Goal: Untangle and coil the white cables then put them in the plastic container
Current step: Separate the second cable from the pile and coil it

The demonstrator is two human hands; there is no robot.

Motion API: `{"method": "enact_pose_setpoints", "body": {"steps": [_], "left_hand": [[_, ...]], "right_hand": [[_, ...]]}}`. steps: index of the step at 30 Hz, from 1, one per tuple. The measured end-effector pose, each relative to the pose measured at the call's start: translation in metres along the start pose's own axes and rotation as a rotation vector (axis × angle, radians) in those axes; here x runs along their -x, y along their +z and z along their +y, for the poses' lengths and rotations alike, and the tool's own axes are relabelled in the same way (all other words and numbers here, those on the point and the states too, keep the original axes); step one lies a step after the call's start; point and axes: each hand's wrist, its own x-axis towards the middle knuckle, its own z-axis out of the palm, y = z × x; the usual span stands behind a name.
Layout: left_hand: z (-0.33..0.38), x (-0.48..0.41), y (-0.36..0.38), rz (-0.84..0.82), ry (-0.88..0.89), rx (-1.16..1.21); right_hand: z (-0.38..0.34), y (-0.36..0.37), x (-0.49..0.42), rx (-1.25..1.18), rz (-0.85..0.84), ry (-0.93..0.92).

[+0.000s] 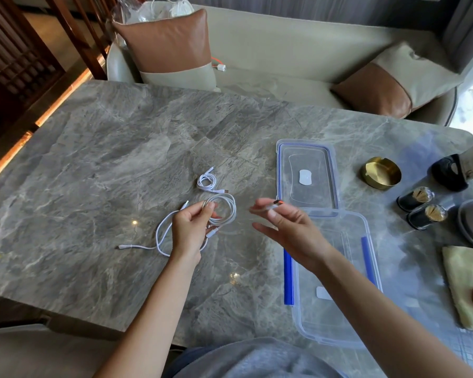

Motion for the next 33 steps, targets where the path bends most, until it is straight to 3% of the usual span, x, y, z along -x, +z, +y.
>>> {"method": "enact_pose_setpoints", "body": {"steps": [3, 5, 11, 18, 26, 29, 33], "left_hand": [[-0.003, 0.001, 0.003, 0.016, 0.132, -0.147], [-0.002, 0.006, 0.008, -0.005, 0.23, -0.238], [0.0, 0.024, 0.018, -0.092, 0.43, -0.413], [-0.006, 0.033, 0.025, -0.242, 0.435, -0.516], [-0.006, 0.032, 0.022, -0.304, 0.482, -0.616], [-0.007, 0.032, 0.023, -0.31, 0.489, -0.627], [-0.009, 0.025, 0.016, -0.272, 0.411, -0.591]], "right_hand": [[-0.005, 0.009, -0.002, 0.561, -0.039, -0.147], [-0.002, 0.017, -0.007, 0.769, 0.016, -0.178], [0.006, 0.026, -0.017, 0.882, 0.363, -0.271], [0.018, 0.013, -0.024, 1.222, 0.282, -0.091], [0.014, 0.002, -0.027, 1.129, 0.076, 0.168], [0.013, -0.001, -0.024, 0.849, 0.008, 0.223], [0.007, -0.014, -0.022, 0.252, -0.146, 0.43]]}}
